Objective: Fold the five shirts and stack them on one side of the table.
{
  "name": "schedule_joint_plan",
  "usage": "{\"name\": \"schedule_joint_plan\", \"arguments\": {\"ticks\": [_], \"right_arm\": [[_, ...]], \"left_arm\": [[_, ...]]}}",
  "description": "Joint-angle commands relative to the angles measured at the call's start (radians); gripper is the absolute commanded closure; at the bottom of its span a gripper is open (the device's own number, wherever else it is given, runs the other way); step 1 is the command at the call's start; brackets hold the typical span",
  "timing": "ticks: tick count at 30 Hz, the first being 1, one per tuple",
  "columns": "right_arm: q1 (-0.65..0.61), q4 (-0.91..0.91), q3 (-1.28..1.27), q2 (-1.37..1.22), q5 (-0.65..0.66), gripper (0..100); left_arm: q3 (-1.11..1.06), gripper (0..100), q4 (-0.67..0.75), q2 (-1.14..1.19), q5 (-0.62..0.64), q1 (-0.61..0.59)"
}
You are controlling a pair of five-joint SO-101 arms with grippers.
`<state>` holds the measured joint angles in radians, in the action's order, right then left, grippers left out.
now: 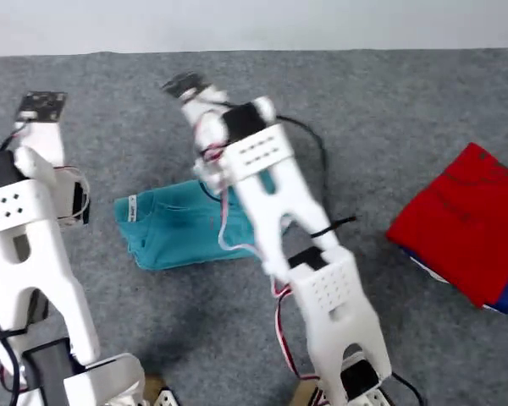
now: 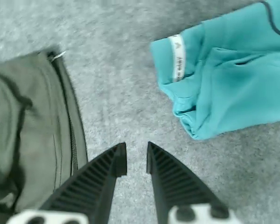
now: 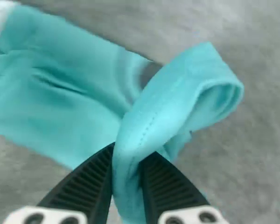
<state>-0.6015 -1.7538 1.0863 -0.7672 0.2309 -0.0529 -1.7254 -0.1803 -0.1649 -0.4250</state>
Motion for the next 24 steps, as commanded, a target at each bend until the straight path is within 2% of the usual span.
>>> {"name": "schedule_joint_plan", "arguments": {"ticks": [1, 11, 17, 24], "right_arm": [[-0.079, 0.002, 0.000, 0.053, -0.002, 98.8], [-0.189, 0.196, 0.000, -0.094, 0.000, 98.7], [-0.231, 0.302, 0.000, -0.160, 0.052, 98.3], [-0.268, 0.309, 0.006, -0.157, 0.003, 76.5]], "left_arm": [[0.035, 92, -0.020, -0.038, 0.021, -0.049], [0.033, 92, -0.020, -0.038, 0.021, -0.094], [0.033, 92, -0.020, -0.038, 0.021, -0.094], [0.027, 92, -0.006, -0.038, 0.020, -0.094]]}}
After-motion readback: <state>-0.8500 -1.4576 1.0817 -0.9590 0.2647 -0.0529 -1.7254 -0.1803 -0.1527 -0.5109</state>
